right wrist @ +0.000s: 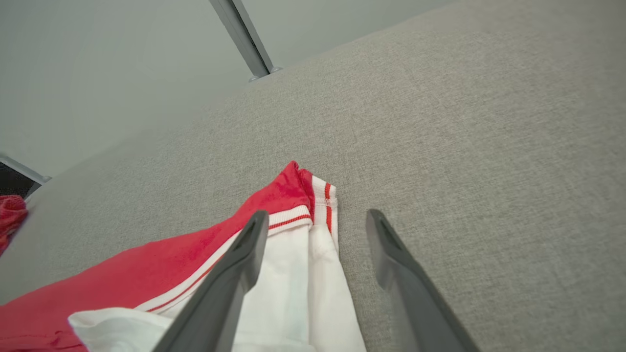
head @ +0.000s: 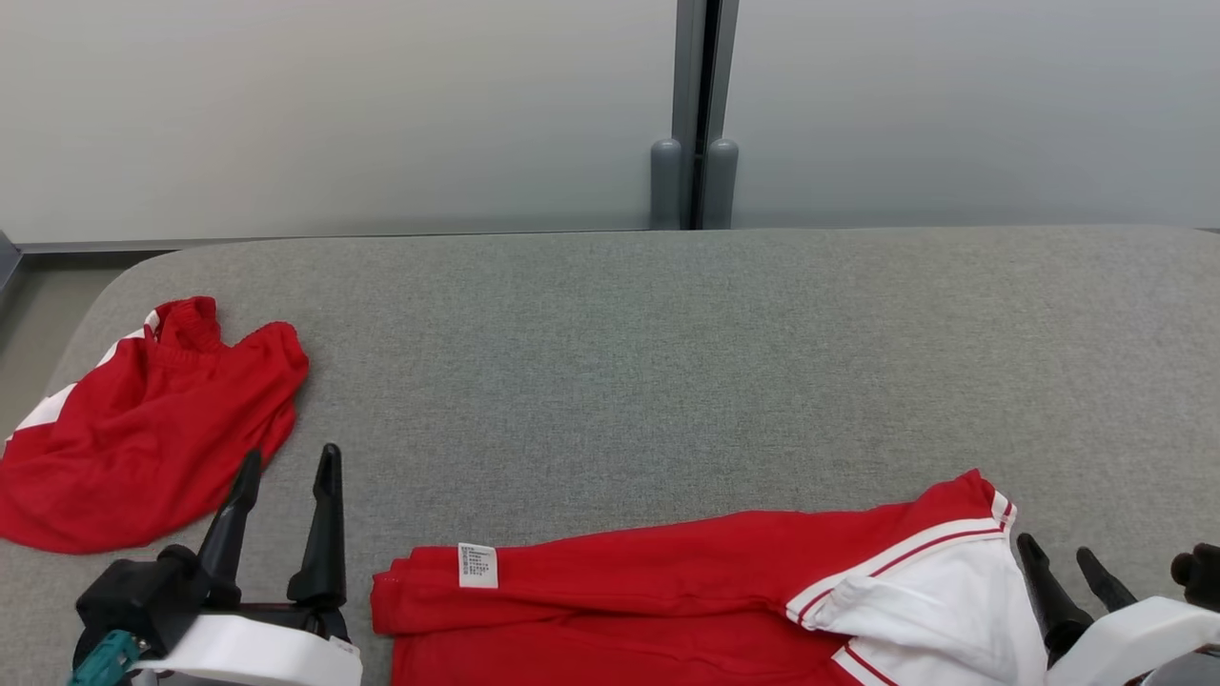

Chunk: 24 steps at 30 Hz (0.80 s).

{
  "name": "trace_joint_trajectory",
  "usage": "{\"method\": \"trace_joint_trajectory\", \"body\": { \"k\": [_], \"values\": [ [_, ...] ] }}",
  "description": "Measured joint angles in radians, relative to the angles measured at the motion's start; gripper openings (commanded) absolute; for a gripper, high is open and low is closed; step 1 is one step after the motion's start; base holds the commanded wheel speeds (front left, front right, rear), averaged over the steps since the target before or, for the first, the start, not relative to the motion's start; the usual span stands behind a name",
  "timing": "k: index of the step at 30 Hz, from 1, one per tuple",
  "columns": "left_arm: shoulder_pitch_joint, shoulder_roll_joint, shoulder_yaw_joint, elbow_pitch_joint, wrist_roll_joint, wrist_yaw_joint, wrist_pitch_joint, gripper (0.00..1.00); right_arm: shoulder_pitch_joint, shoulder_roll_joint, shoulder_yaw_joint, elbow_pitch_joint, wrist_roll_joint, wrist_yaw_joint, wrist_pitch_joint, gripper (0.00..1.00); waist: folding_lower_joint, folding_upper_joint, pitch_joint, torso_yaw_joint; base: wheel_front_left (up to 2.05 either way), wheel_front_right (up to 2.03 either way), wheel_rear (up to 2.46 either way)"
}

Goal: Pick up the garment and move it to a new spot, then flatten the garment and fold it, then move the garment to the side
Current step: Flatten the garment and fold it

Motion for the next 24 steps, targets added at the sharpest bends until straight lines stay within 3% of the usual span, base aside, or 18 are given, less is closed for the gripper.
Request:
{"method": "trace_joint_trajectory", "body": {
  "k": [9, 22, 23, 24],
  "values": [
    [0.003, -0.07, 0.016, 0.045, 0.077, -0.045, 0.0, 1.0, -0.076, -0.009, 0.07, 0.206, 0.053, 0.0, 0.082, 1.0, 0.0001, 0.0, 0.024, 0.019, 0.0, 0.0, 0.0],
    [-0.003, -0.13, 0.019, 0.086, 0.124, -0.088, 0.0, 1.0, -0.123, -0.04, 0.162, 0.248, 0.187, -0.001, 0.143, 1.0, 0.0, 0.0, 0.026, 0.043, 0.0, 0.0, 0.0],
    [-0.003, -0.134, 0.02, 0.09, 0.127, -0.093, 0.0, 1.0, -0.124, -0.045, 0.167, 0.252, 0.187, -0.001, 0.145, 0.81, 0.0, 0.0, 0.024, 0.045, 0.0, 0.0, 0.0],
    [-0.003, -0.137, 0.021, 0.092, 0.128, -0.095, 0.0, 1.0, -0.125, -0.048, 0.17, 0.254, 0.189, -0.001, 0.147, 0.49, 0.0, 0.0, 0.023, 0.046, 0.0, 0.0, 0.0]
  ]
}}
